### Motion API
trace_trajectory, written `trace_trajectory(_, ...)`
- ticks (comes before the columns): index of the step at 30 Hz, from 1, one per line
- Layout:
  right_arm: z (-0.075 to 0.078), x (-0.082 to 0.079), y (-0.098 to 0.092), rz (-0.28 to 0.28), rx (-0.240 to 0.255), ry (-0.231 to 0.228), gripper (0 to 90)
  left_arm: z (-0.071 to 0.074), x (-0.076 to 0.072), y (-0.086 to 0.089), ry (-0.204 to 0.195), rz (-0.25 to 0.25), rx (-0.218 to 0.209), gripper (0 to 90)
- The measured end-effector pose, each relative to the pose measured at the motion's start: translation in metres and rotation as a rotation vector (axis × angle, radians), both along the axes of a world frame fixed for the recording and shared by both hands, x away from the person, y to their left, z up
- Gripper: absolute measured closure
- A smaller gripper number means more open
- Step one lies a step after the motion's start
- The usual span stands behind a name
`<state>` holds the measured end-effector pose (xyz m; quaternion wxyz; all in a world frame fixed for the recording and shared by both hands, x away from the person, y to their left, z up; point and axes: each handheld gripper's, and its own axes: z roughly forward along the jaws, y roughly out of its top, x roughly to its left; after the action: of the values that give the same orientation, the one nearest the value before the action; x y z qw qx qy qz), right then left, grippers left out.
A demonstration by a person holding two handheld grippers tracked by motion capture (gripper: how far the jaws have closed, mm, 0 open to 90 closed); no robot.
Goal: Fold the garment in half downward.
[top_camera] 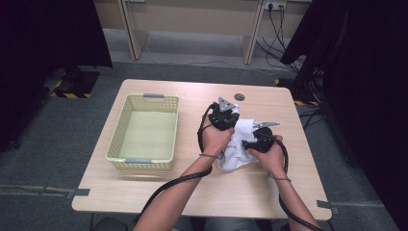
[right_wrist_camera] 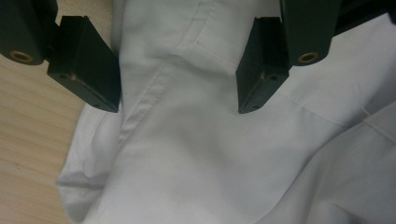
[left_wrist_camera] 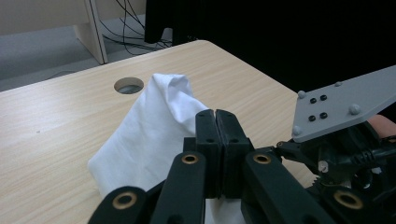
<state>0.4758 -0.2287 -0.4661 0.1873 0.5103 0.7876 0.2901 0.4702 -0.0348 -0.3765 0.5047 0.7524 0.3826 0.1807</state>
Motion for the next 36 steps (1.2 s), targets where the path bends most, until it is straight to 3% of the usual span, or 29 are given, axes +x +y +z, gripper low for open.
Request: trace_trajectory(36,-0.001,-0.015,0.033,0.097,0.004,0.003,31.9,-0.012,0.003,-0.01,0.025,-0.005,0.031,88.7)
